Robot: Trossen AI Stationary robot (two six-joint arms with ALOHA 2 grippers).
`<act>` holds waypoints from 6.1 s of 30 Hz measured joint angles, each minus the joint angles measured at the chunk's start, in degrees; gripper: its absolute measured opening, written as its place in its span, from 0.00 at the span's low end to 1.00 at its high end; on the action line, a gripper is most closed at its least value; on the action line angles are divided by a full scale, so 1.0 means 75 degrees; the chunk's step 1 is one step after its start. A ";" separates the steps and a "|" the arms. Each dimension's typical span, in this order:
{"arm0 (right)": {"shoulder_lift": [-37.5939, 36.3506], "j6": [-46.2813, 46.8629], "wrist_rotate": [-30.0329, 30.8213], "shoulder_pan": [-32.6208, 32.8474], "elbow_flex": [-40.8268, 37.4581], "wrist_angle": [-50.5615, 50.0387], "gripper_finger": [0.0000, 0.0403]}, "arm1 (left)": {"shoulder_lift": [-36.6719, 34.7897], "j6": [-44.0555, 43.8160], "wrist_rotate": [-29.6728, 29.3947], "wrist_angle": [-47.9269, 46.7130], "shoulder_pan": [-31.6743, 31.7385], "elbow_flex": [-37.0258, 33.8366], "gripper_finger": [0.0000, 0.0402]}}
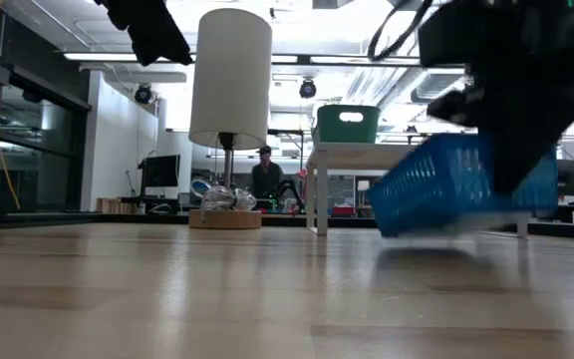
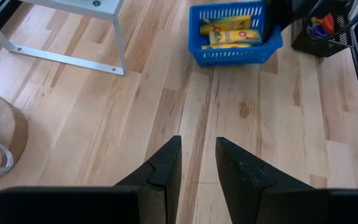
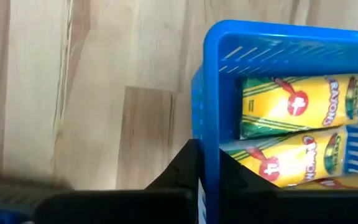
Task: Pick & Place Office Desk Supplies
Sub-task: Put the blue bin on the shelf, then put the black bin on the shelf
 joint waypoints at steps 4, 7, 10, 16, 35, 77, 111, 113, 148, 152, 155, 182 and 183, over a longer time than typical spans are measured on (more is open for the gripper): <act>-0.0013 -0.0015 0.0018 0.0003 0.0713 -0.0932 0.01 | 0.0000 0.0002 0.0000 0.0000 0.0001 0.0000 0.24; -0.0016 -0.0015 0.0050 0.0003 0.1188 -0.1442 0.01 | 0.0000 0.0003 0.0000 0.0000 0.0002 0.0000 0.24; -0.0022 -0.0009 0.0067 0.0003 0.1569 -0.1745 0.01 | 0.0000 0.0001 0.0000 -0.0001 0.0001 0.0000 0.24; -0.0025 -0.0009 0.0274 0.0003 0.1845 -0.2009 0.01 | 0.0000 0.0001 0.0000 0.0000 0.0002 0.0000 0.24; -0.1719 0.0671 0.1259 0.0003 0.1854 -0.3854 0.01 | 0.0000 0.0003 0.0000 0.0000 0.0003 0.0000 0.24; -0.2941 -0.3582 0.0492 -0.4665 0.1493 -0.3562 0.01 | -0.0003 0.0003 0.0000 0.0000 0.0003 0.0000 0.24; -0.2038 -0.5557 -0.0560 -0.6665 0.1493 -0.2759 0.01 | -0.0001 0.0001 0.0000 0.0000 0.0001 0.0000 0.24; -0.2038 -0.5557 -0.0557 -0.6665 0.1493 -0.2763 0.01 | -0.0001 0.0000 0.0000 0.0000 0.0000 0.0000 0.24; -0.2041 -0.5389 -0.0588 -0.6665 0.1496 -0.2855 0.26 | 0.0000 0.0000 0.0000 0.0000 0.0003 -0.0003 0.24; -0.2072 -0.5390 -0.0586 -0.6665 0.1496 -0.2855 0.28 | -0.0003 0.0002 0.0000 0.0000 0.0002 -0.0001 0.24; -0.2122 -0.5400 -0.0551 -0.6664 0.1499 -0.2852 0.29 | -0.0002 0.0000 0.0000 0.0000 0.0002 0.0000 0.24; -0.3458 -0.5378 -0.0557 -0.6639 0.1499 -0.2730 0.29 | 0.0000 0.0002 0.0000 0.0000 0.0001 -0.0003 0.24; -0.3458 -0.5377 -0.0554 -0.6612 0.1499 -0.2730 0.29 | 0.0000 0.0001 0.0000 0.0000 0.0003 -0.0003 0.24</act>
